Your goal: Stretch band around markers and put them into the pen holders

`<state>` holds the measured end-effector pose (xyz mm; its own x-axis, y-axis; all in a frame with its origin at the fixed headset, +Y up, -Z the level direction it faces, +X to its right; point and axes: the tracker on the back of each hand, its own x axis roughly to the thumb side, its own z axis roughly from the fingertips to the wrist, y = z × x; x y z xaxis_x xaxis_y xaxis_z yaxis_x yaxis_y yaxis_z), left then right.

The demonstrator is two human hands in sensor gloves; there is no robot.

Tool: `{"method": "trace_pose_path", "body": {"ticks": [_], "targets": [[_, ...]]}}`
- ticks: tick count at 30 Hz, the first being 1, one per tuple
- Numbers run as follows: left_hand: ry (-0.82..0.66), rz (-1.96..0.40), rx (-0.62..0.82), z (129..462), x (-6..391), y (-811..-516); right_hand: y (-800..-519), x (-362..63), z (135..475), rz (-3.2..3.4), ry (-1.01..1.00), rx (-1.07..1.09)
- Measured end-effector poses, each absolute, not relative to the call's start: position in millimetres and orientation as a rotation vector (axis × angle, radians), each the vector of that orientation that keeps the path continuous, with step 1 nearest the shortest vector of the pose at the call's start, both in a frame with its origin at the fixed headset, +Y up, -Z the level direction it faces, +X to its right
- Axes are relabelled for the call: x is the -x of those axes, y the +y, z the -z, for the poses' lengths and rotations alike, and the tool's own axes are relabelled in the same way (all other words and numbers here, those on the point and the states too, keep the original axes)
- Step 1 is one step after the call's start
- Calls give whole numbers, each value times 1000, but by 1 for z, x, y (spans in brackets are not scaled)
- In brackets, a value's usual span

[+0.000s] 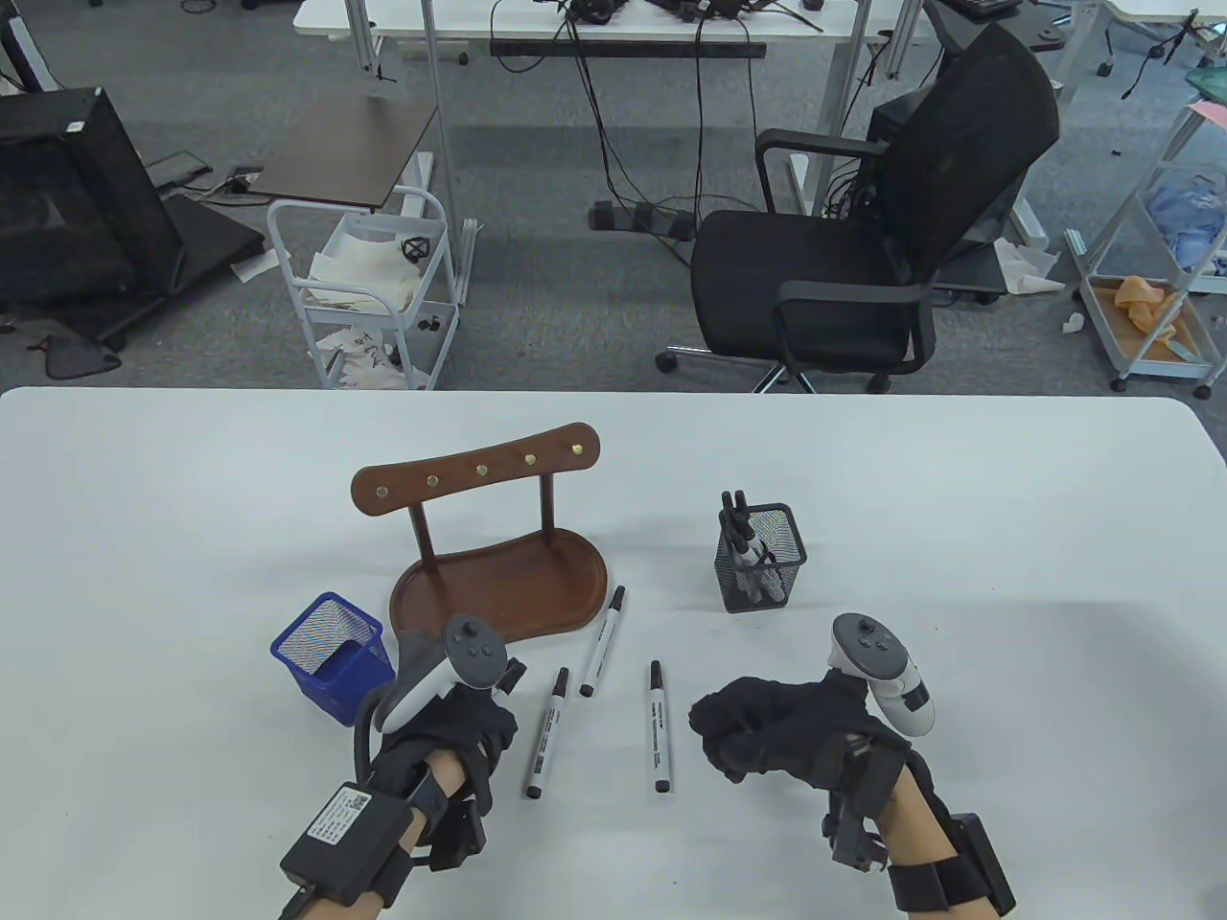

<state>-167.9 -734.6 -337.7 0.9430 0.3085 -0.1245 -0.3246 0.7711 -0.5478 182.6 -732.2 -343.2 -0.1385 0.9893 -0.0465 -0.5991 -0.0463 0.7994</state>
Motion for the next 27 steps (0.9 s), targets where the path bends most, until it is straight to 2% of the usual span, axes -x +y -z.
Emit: {"method": "trace_pose_path", "body": {"ticks": [15, 27], "targets": [[-6, -415, 556, 339, 153, -719, -732, -183, 344, -1558, 804, -642], [-21, -509, 578, 344, 144, -729, -732, -184, 343, -1558, 806, -641]]}}
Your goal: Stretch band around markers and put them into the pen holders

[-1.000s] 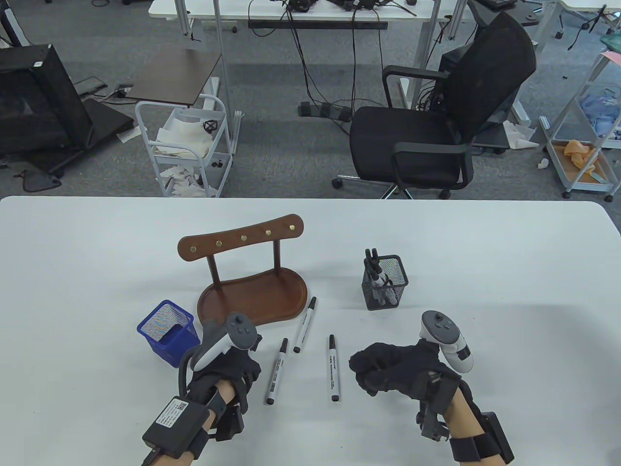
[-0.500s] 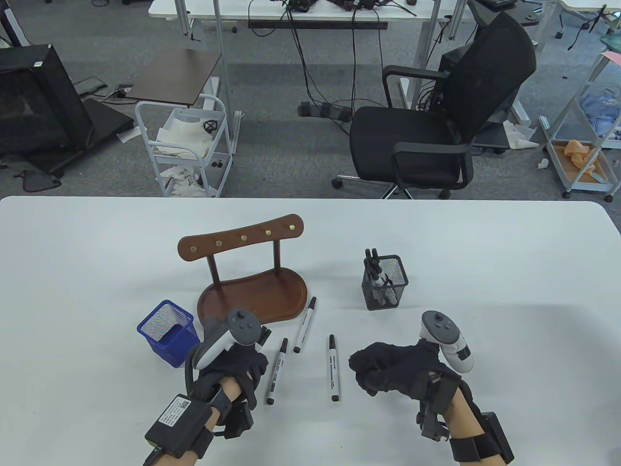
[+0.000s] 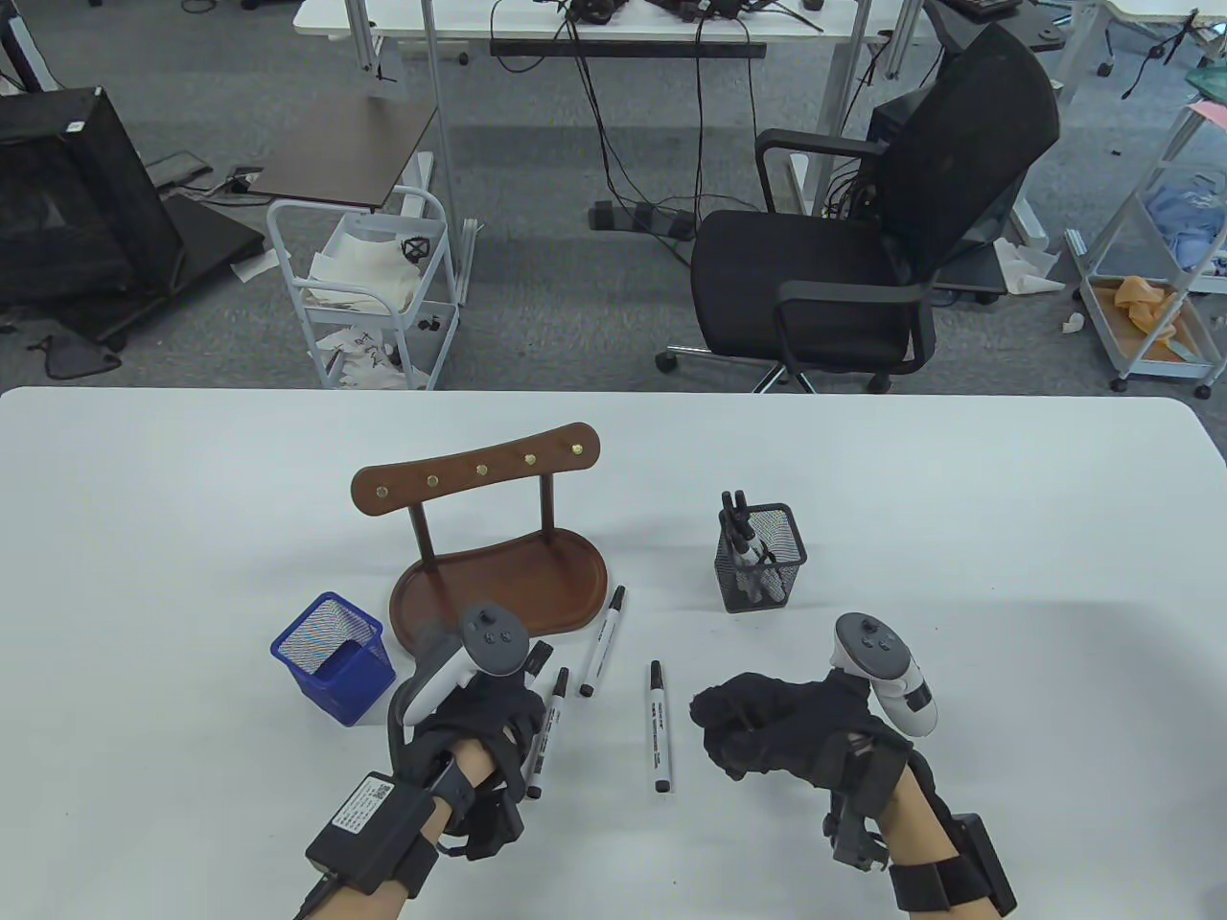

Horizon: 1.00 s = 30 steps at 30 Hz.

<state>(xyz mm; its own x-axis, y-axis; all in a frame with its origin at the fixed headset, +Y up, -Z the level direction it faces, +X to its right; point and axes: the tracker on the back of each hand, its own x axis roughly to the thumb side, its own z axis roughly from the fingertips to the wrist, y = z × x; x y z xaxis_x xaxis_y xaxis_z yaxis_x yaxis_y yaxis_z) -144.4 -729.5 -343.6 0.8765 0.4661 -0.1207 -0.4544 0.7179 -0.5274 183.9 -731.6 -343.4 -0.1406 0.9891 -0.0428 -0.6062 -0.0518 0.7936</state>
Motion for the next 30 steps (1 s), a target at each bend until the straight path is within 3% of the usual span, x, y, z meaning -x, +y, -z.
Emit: {"method": "trace_pose_path", "body": {"ticks": [30], "targets": [[25, -344, 581, 349, 125, -753, -732, -185, 343, -1558, 814, -643]]}}
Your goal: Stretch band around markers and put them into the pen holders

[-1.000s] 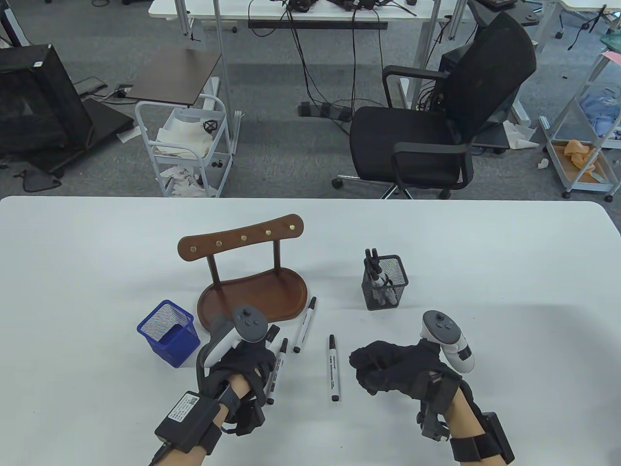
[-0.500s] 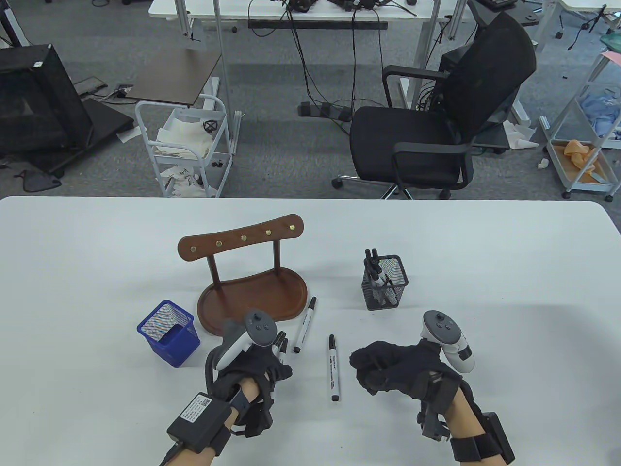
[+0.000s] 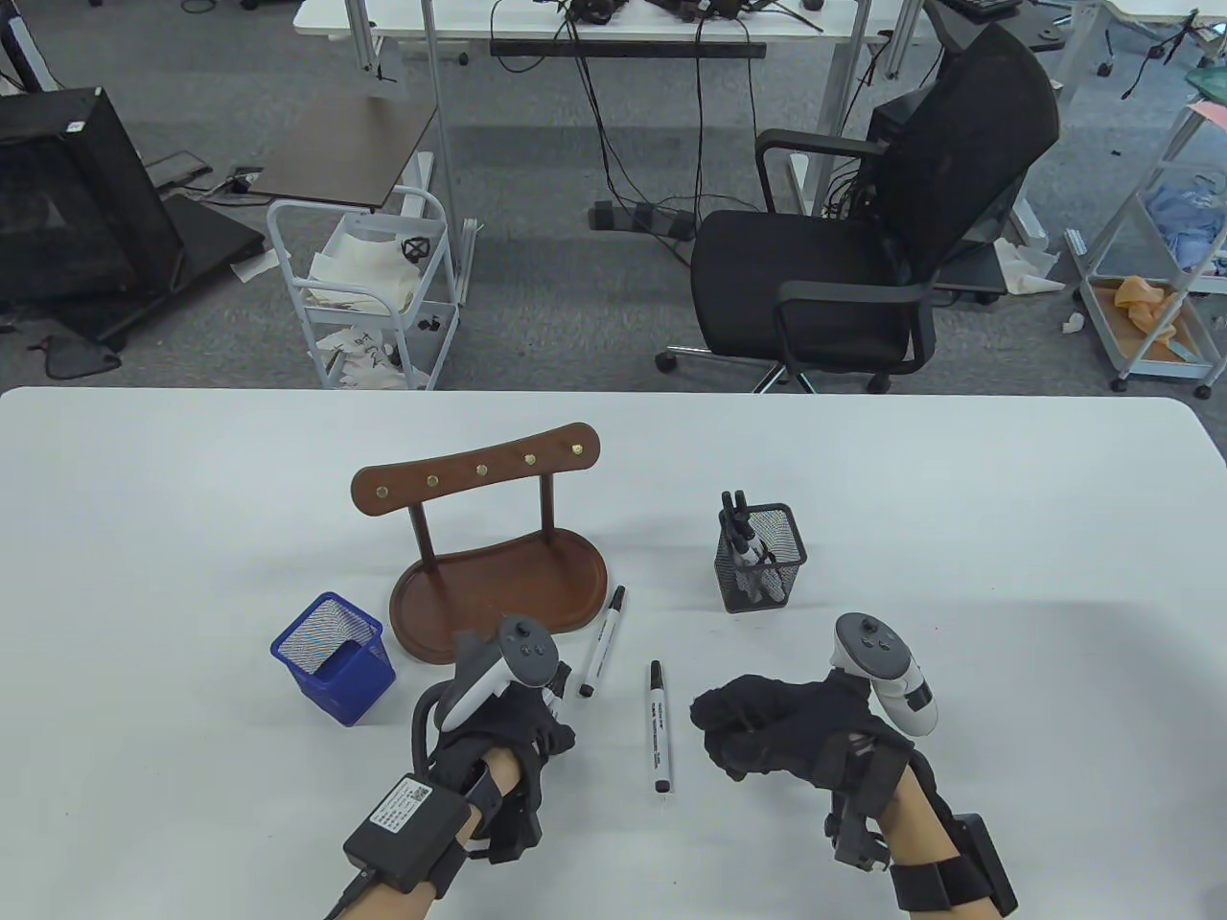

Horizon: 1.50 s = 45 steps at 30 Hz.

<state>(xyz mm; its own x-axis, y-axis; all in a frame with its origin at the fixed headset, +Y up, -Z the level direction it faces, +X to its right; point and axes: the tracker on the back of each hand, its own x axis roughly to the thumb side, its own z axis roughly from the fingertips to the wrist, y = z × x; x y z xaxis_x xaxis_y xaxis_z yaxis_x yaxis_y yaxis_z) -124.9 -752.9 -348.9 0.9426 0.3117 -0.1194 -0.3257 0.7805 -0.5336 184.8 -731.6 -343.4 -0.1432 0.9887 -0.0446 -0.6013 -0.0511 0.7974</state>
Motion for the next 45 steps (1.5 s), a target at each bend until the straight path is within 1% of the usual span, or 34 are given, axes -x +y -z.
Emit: {"method": "trace_pose_path", "body": {"ticks": [5, 12, 16, 22, 25, 29, 37, 45], "targets": [[53, -319, 548, 349, 125, -752, -732, -185, 343, -1557, 820, -643], [52, -292, 542, 349, 125, -752, -732, -185, 343, -1558, 823, -641], [34, -274, 550, 350, 125, -753, -732, -184, 343, -1558, 825, -641], [18, -321, 569, 349, 129, -753, -732, -184, 343, -1558, 831, -640], [16, -326, 603, 350, 130, -753, -733, -184, 343, -1559, 835, -637], [8, -330, 611, 351, 133, -747, -732, -185, 343, -1558, 835, -637], [-7, -462, 606, 351, 138, -730, -732, -185, 343, -1557, 838, -639], [-35, -525, 597, 357, 132, -715, -733, -185, 343, -1557, 842, -638]]}}
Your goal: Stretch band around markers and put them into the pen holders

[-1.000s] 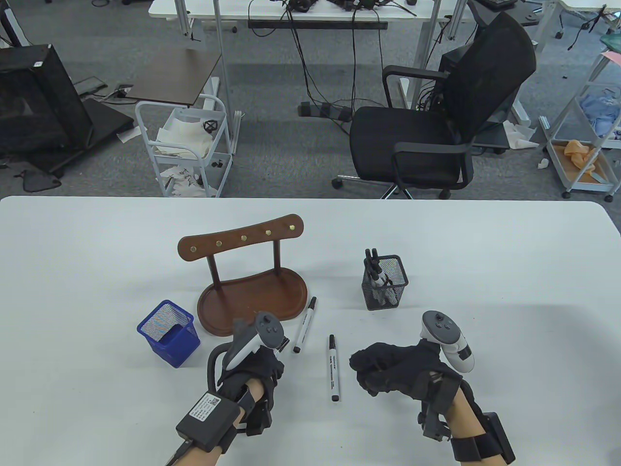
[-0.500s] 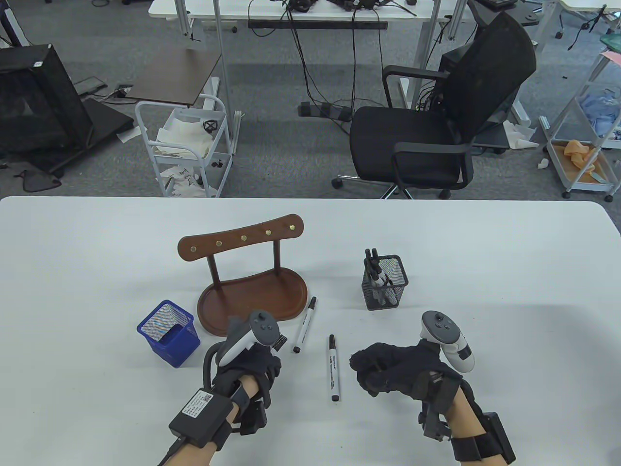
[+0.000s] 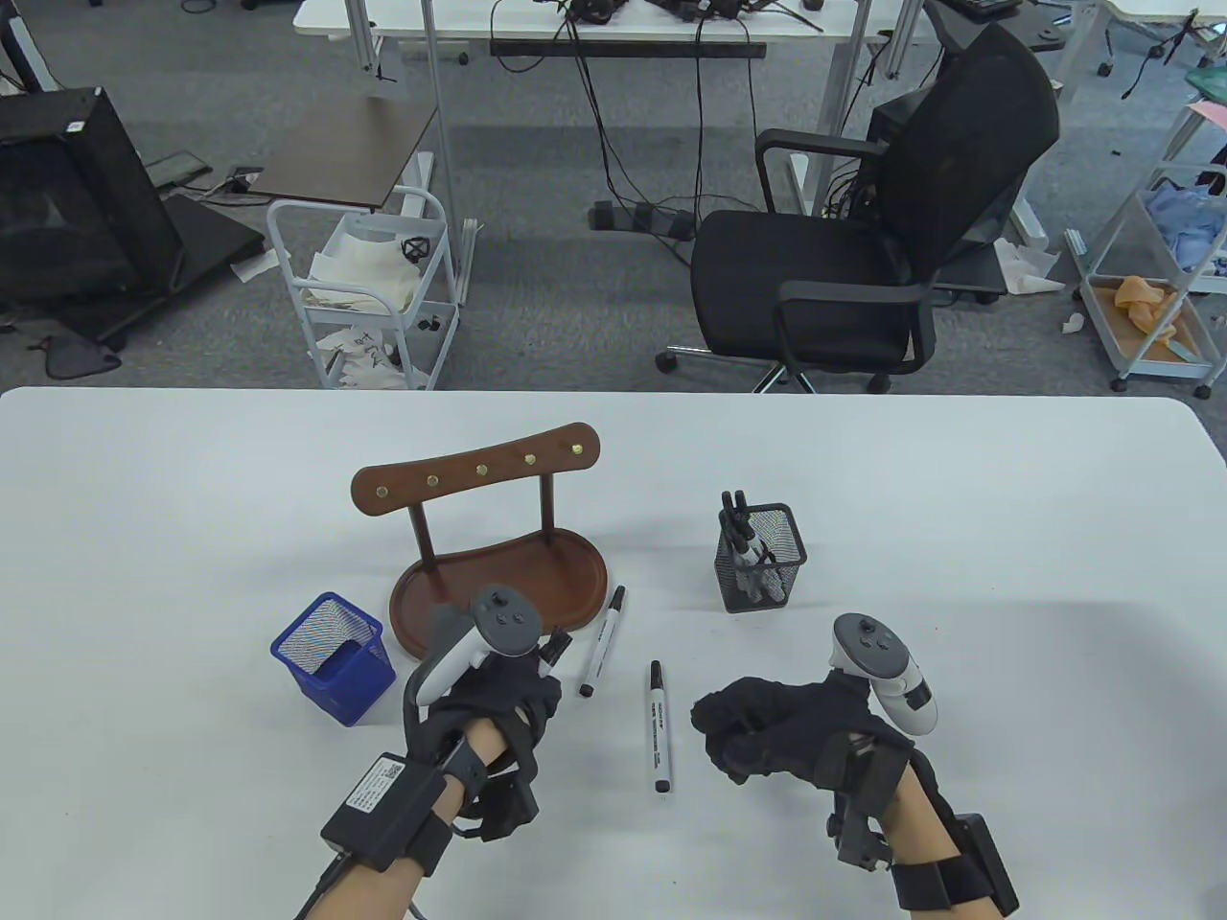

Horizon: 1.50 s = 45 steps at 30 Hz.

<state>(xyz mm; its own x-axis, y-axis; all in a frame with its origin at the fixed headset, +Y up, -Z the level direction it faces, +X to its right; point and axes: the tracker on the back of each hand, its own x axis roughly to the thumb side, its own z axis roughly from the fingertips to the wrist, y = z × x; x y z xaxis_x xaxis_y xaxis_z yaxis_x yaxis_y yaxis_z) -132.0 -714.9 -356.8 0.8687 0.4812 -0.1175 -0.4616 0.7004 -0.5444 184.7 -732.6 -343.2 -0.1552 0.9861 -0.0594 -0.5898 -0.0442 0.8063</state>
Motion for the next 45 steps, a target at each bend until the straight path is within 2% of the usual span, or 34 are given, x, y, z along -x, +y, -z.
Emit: {"method": "trace_pose_path", "body": {"ticks": [14, 33, 39, 45], "targets": [[-81, -607, 575, 383, 101, -705, -732, -186, 344, -1551, 841, -641], [9, -730, 529, 423, 83, -715, -731, -189, 344, -1543, 841, -638], [65, -530, 482, 429, 77, -721, -730, -190, 345, -1543, 839, -639], [110, -426, 464, 431, 75, -730, -730, -191, 345, -1544, 838, -641]]}}
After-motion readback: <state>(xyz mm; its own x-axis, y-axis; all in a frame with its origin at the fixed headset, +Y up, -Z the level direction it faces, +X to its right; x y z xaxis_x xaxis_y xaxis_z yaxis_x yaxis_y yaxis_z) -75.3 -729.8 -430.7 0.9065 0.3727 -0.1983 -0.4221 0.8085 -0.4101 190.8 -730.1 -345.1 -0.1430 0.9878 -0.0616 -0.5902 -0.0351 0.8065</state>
